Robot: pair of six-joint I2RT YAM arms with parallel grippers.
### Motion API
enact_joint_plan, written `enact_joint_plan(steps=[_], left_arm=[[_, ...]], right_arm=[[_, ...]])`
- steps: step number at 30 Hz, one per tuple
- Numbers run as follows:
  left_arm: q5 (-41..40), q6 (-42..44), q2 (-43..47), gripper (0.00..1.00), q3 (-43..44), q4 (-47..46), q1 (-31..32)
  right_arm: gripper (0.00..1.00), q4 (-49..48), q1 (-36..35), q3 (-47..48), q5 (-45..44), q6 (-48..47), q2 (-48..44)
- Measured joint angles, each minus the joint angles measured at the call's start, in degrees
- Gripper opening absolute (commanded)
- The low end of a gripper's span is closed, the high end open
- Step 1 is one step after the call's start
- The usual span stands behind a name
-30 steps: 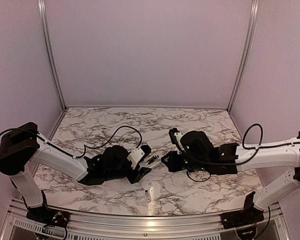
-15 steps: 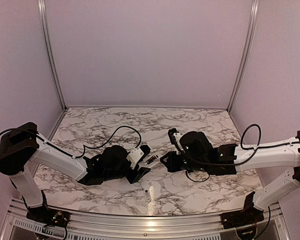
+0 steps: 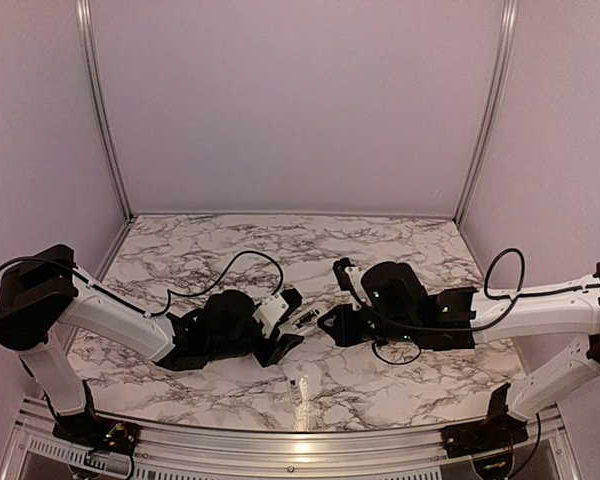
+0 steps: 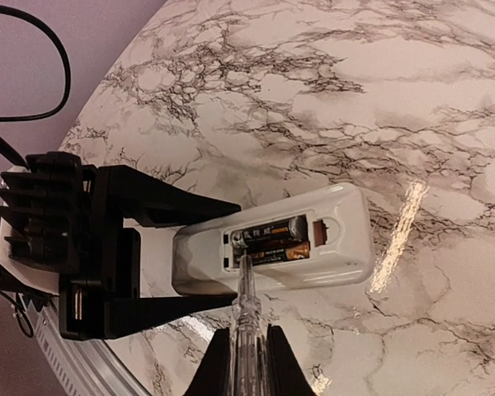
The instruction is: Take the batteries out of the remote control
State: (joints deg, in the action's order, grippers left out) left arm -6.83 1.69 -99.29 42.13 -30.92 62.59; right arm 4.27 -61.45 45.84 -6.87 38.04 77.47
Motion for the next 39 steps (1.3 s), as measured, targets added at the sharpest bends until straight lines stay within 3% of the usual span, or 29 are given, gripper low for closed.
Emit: enact_joint_plan(steps=[24, 39], left_arm=[[0.3, 0.0, 0.0, 0.00, 0.0, 0.0, 0.0], [0.4, -0.4, 0.0, 0.00, 0.0, 0.5, -0.1]], right_arm=[[0.00, 3.7, -0.6, 1.2, -6.4, 2.8, -0.7], [0.00, 3.2, -0.6, 1.2, -5.6, 1.7, -0.2]])
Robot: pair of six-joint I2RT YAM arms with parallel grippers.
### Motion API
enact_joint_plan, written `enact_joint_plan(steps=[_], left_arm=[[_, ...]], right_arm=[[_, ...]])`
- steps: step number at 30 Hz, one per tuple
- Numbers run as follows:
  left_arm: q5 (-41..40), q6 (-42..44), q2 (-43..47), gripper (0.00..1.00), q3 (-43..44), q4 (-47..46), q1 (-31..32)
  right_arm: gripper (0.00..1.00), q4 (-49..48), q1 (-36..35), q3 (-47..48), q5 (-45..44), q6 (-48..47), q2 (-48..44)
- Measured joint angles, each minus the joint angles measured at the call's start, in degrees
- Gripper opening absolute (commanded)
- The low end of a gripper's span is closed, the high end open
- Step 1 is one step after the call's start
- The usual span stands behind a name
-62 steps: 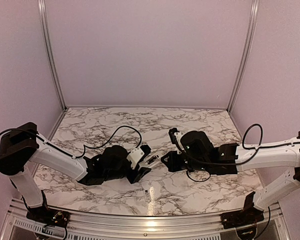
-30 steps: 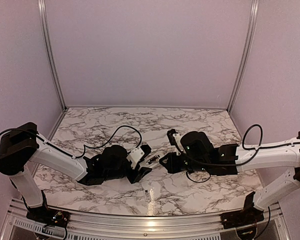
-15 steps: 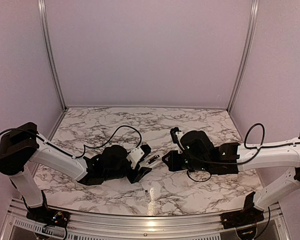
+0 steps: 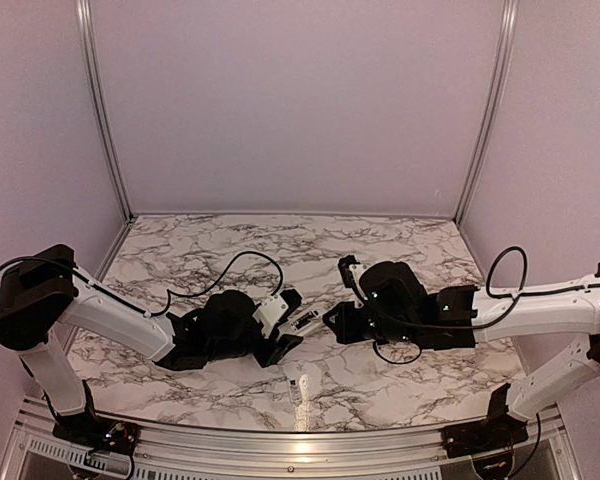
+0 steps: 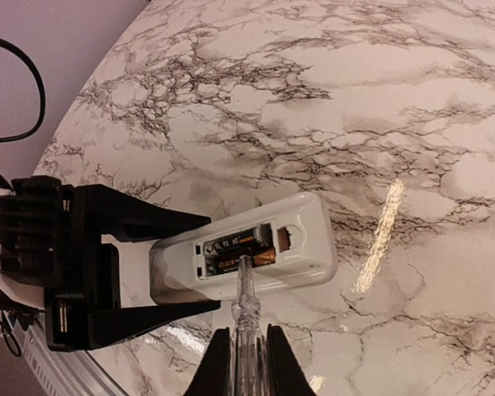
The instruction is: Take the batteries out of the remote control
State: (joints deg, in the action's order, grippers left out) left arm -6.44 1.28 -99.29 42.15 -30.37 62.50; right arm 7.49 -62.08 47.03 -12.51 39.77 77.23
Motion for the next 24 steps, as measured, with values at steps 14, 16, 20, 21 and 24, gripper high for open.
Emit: enact_joint_plan(steps=[14, 16, 20, 21, 24], left_arm=[[2.7, -7.5, -1.0, 0.00, 1.5, 1.4, -0.3], [3.5, -9.2, -1.9, 0.00, 2.0, 1.3, -0.3], [4.8, -11.8, -3.1, 0.00, 2.1, 0.3, -0.3], [5.0, -12.4, -3.2, 0.00, 2.1, 0.1, -0.3], [5.5, -13.6, -3.6, 0.00, 2.2, -0.4, -0.3]], right_arm=[[0.00, 0.3, 0.0, 0.0, -0.5, -0.8, 0.2], [0.00, 0.9, 0.1, 0.0, -0.7, -0.8, 0.2], [0.00, 1.8, 0.2, 0.0, -0.8, -0.8, 0.2], [0.00, 2.0, 0.2, 0.0, -0.7, -0.8, 0.2], [0.00, 2.2, 0.2, 0.0, -0.8, -0.8, 0.2]])
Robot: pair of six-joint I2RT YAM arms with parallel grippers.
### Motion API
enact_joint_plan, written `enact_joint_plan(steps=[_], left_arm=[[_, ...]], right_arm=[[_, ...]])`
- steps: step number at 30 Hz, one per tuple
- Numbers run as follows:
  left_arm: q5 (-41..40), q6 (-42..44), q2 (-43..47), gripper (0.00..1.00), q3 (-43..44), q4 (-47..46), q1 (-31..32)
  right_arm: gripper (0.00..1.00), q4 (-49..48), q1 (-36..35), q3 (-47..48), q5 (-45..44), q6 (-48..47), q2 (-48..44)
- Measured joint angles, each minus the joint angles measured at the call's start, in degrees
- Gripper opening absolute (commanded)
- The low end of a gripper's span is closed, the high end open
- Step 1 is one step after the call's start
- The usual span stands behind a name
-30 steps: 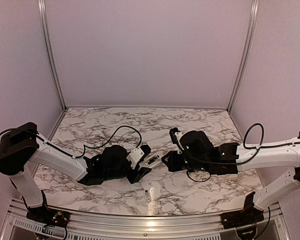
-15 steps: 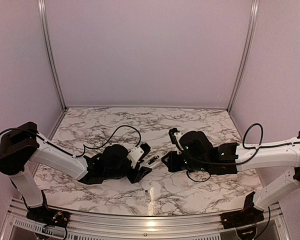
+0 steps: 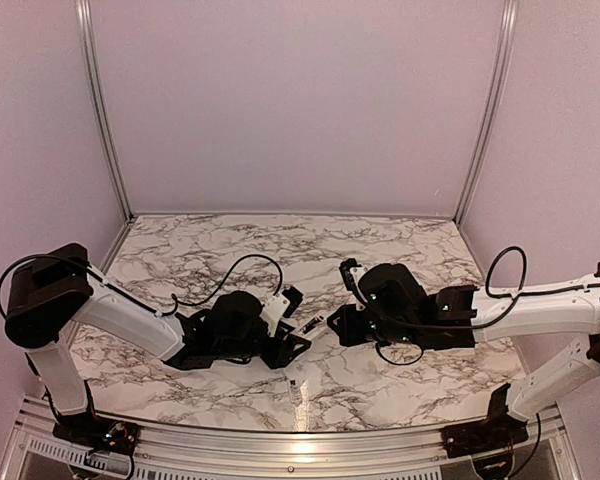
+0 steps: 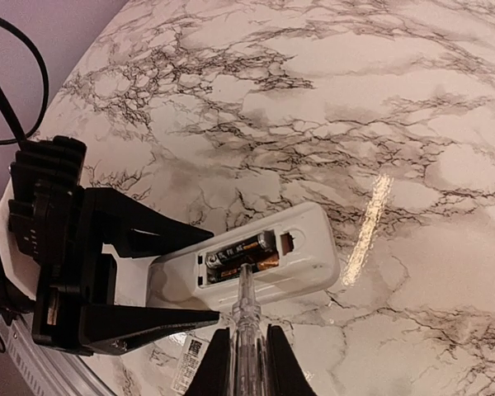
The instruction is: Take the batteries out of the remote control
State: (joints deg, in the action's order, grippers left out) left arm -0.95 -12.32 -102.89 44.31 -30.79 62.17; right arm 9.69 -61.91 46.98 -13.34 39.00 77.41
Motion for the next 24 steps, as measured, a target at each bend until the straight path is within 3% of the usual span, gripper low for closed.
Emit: enact_joint_plan(steps=[24], left_arm=[[-0.9, -7.9, -3.8, 0.00, 2.2, -3.3, 0.2]], right_arm=[[0.00, 0.6, 0.1, 0.0, -0.1, -0.1, -0.1]])
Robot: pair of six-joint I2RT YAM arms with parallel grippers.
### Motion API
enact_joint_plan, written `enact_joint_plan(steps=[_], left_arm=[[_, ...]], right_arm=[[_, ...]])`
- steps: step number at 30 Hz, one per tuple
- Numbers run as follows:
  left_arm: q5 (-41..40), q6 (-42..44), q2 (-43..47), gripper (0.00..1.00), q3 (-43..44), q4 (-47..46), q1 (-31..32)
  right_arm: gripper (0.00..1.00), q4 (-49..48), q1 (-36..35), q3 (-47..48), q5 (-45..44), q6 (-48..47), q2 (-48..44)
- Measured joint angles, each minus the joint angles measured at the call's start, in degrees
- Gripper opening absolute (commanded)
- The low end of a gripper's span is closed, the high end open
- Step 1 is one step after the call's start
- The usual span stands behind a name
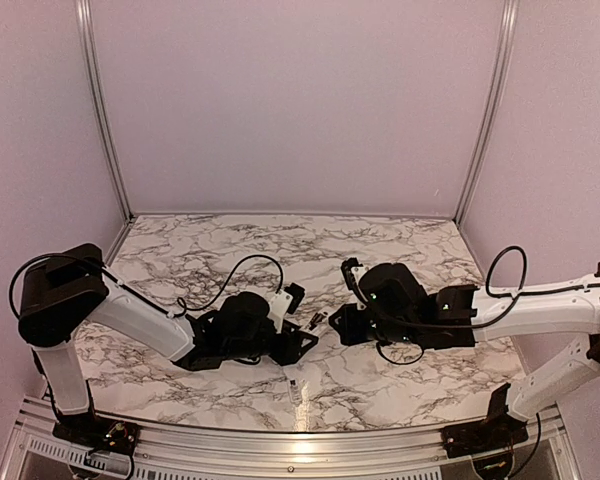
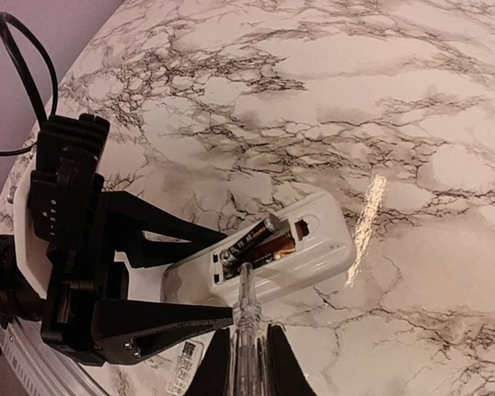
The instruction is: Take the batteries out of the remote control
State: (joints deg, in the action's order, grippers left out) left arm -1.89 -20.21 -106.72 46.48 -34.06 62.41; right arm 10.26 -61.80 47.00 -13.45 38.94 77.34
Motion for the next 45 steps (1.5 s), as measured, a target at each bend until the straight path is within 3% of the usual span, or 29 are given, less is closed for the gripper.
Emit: enact_joint_plan(steps=[35, 45], left_arm=[[-1.7, 0.0, -1.3, 0.00, 1.1, -0.6, -0.2], [-1.8, 0.0, -1.3, 0.00, 1.6, -1.4, -0.2]], right_arm=[[0.00, 0.3, 0.1, 2.1, 1.4, -1.6, 2.4], [0.00, 5.6, 0.1, 6.0, -0.4, -1.9, 3.0]])
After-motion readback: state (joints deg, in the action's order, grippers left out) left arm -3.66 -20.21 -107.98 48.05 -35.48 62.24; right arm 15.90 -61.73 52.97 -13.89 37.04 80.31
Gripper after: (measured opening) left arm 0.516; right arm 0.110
